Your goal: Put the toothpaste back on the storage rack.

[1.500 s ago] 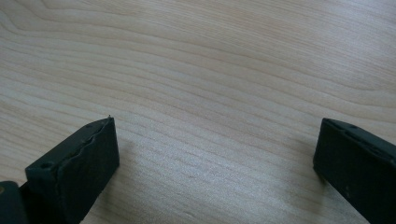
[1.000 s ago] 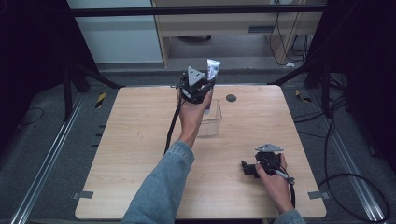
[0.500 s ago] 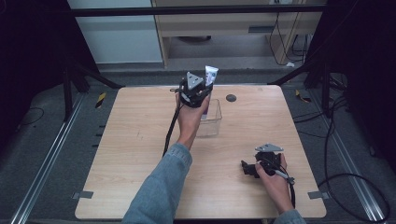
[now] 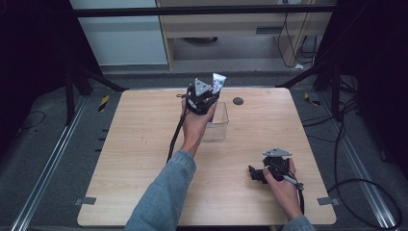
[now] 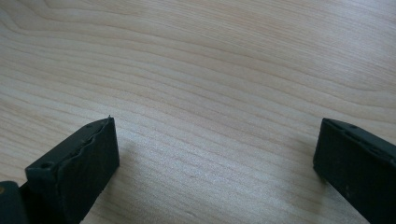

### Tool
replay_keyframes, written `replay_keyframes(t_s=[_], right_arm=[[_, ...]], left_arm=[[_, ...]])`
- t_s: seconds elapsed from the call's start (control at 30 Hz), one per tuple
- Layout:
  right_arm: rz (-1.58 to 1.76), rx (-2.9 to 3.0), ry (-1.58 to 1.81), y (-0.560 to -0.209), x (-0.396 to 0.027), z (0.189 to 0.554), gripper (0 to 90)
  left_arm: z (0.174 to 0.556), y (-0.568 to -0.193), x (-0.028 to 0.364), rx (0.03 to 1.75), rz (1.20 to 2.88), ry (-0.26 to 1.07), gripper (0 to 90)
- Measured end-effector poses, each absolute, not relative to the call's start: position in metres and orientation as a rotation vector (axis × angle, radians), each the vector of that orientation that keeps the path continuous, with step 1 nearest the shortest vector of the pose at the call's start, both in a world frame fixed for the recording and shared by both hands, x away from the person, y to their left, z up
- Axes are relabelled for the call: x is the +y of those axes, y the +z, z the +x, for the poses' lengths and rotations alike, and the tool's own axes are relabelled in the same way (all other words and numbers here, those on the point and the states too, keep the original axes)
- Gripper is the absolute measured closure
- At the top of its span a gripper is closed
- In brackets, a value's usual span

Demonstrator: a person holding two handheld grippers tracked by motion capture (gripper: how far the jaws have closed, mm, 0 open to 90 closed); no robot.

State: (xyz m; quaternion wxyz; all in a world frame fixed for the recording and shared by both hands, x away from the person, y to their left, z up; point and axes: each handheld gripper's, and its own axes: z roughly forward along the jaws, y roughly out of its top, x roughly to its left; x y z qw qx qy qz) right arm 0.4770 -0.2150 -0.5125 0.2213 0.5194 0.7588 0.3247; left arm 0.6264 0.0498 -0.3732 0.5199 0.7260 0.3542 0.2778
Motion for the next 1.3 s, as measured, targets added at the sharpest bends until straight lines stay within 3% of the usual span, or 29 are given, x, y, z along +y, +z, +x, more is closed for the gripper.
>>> replay_keyframes(t_s=[1.3], right_arm=[[1.441,2.098,0.898,-0.512,-0.215,0.477,0.5]], left_arm=[[0.62,-0.4,0.052,0.866,1.831,0.632,75.7]])
